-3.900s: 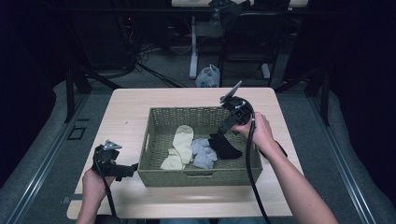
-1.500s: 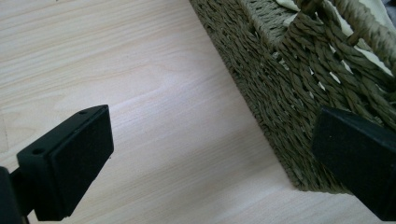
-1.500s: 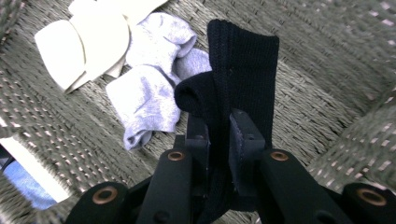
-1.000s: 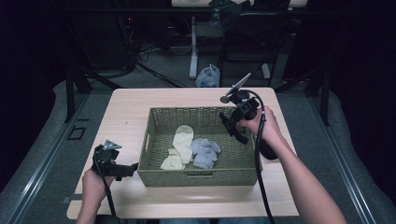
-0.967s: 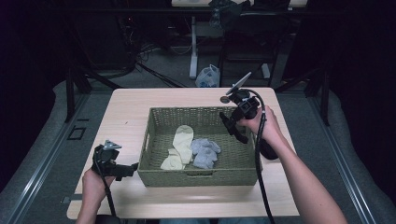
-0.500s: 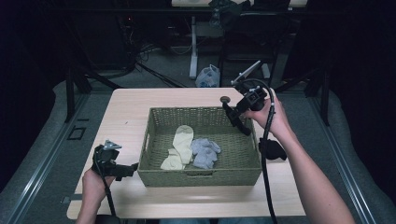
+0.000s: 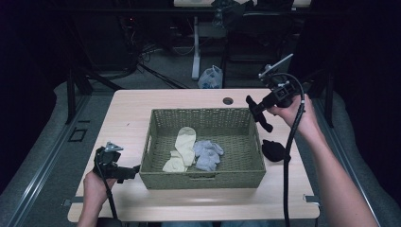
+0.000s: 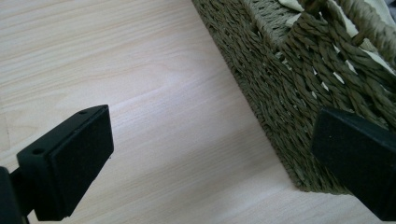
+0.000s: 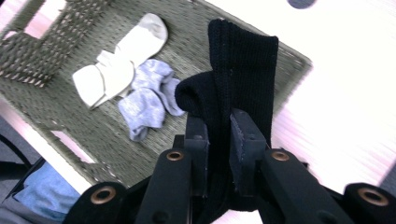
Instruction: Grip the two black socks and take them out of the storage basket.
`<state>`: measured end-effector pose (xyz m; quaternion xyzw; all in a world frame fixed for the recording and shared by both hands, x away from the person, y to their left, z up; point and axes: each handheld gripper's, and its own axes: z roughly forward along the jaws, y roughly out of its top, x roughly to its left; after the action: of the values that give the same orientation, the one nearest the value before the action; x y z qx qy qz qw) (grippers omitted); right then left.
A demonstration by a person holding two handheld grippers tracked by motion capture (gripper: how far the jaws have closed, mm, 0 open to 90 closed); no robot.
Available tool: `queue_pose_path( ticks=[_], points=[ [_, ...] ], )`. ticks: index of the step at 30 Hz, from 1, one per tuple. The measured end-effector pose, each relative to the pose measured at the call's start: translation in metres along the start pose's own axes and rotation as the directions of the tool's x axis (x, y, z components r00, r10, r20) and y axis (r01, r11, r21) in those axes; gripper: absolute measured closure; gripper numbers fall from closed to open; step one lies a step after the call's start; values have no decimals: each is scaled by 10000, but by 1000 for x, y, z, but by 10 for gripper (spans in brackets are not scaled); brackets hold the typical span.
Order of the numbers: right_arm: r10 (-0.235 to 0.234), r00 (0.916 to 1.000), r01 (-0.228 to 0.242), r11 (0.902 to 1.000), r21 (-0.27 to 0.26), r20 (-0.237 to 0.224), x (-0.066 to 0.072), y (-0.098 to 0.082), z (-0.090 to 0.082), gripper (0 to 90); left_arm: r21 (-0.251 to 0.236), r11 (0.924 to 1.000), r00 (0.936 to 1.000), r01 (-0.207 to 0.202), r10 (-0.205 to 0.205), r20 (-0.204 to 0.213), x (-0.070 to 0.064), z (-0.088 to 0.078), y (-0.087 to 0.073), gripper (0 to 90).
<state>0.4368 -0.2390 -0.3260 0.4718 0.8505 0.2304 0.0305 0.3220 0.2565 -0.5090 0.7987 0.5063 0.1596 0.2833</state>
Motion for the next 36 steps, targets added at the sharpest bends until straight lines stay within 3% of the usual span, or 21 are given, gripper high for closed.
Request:
queue_pose_path(
  ticks=[7, 15, 27, 31, 36],
  points=[
    [410, 9985, -409, 9992, -19, 372, -22, -16, -9, 792, -18, 10000, 10000, -3, 3, -4, 0, 0, 0, 0],
    [1014, 9927, -1022, 9947, 97, 654, -47, -37, -4, 792, -13, 10000, 10000, -3, 3, -1, 0, 0, 0, 0],
    [1685, 9806, -1744, 9832, 541, 998, -76, -69, 32, 790, -48, 10000, 10000, -4, 3, -78, -1, 1, 0, 0],
    [1706, 9758, -1827, 9798, 808, 1370, -80, -78, 51, 788, -54, 10000, 10000, -10, 9, -77, -1, 1, 0, 0],
    [1834, 9744, -1983, 9737, 1125, 1298, -86, -90, 79, 779, -23, 10000, 10000, -11, 11, -40, -1, 1, 0, 0]
  ],
)
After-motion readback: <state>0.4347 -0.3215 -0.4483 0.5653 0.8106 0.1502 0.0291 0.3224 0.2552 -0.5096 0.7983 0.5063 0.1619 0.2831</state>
